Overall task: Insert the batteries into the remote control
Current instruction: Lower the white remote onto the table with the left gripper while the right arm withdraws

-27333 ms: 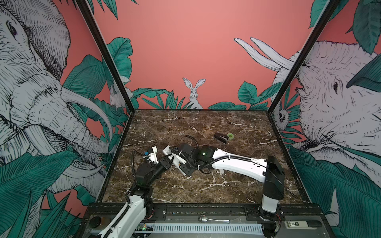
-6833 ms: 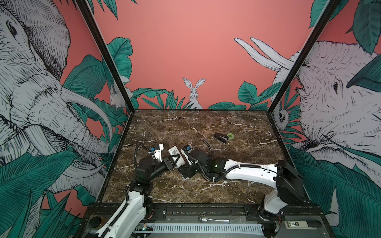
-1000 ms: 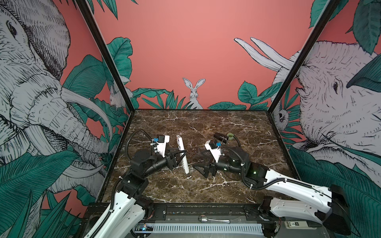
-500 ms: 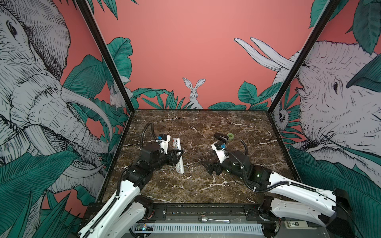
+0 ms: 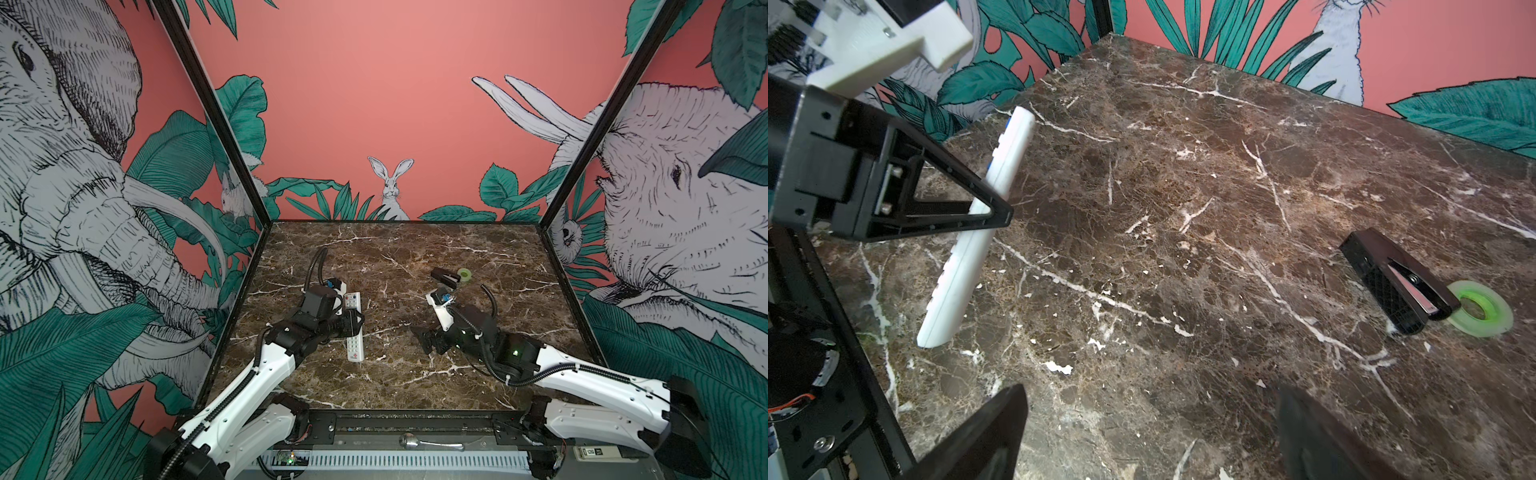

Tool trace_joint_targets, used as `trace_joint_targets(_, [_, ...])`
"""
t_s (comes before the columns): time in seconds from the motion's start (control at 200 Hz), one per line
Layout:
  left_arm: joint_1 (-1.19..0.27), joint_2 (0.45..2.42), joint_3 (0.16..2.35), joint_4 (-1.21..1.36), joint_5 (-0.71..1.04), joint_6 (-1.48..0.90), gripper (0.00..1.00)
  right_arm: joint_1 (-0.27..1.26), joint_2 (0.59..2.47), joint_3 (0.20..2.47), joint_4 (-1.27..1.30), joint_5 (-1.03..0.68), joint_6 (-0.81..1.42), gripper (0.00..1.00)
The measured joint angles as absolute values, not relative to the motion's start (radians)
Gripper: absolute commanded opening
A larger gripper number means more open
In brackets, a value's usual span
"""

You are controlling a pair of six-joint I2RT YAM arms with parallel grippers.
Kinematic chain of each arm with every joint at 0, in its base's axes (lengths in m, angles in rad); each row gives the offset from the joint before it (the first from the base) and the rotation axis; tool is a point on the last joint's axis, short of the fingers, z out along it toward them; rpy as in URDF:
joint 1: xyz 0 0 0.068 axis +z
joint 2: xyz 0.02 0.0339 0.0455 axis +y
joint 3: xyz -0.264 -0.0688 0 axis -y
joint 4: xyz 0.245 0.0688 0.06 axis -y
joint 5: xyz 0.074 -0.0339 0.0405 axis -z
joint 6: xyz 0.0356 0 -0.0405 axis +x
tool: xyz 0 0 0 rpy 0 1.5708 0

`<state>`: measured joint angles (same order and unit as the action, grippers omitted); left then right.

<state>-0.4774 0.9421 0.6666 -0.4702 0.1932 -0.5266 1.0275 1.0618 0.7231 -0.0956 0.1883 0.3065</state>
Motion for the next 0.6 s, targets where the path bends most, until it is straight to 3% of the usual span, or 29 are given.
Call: trace_joint_targets(0.6, [-0.478, 1.069, 0.667, -0.532, 0.076, -0.519, 0.0, 1.028, 1.096, 0.723, -0.125, 0.204, 0.307, 0.96])
